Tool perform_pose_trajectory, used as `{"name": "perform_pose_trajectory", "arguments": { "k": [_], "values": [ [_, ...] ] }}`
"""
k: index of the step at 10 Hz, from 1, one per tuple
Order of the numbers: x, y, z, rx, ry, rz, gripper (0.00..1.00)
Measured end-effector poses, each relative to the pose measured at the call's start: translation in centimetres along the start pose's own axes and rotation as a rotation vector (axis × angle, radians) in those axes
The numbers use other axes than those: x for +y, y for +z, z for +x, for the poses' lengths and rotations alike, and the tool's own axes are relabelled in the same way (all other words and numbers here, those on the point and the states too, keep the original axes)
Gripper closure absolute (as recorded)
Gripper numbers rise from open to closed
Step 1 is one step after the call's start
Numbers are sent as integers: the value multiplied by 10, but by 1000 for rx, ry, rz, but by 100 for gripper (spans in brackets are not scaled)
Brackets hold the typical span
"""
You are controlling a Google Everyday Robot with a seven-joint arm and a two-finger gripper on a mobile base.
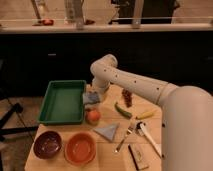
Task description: Place sponge in paper cup
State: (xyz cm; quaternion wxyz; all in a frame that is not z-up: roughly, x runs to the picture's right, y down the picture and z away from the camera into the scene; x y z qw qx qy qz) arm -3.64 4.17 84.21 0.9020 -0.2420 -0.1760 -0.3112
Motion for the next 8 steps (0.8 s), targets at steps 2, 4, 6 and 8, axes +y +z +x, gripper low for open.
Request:
{"name": "perform_pose_trajectory", "arguments": {
  "k": [2, 4, 6, 8],
  "values": [
    [1, 3, 1, -5, 0, -9, 100],
    [2, 5, 1, -9, -3, -14, 100],
    [3, 6, 1, -11, -5, -19, 99],
    [3, 6, 2, -10, -5, -20, 96]
  ]
}}
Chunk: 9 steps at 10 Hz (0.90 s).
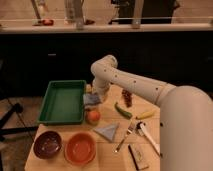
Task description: Place sponge in paper cup
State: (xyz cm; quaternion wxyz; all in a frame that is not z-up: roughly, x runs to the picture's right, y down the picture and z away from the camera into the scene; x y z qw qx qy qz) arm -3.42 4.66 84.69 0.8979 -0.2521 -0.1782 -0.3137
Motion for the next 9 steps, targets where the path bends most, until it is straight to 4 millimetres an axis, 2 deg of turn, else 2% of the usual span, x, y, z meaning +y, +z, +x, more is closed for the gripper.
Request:
{"name": "perform_pose_trajectory", "arguments": {
  "k": [2, 7, 9],
  "values": [
    [0, 0, 0, 0, 0, 0, 79],
    [0, 0, 0, 0, 0, -1, 27],
    [0, 0, 0, 0, 0, -1, 20]
  ]
}}
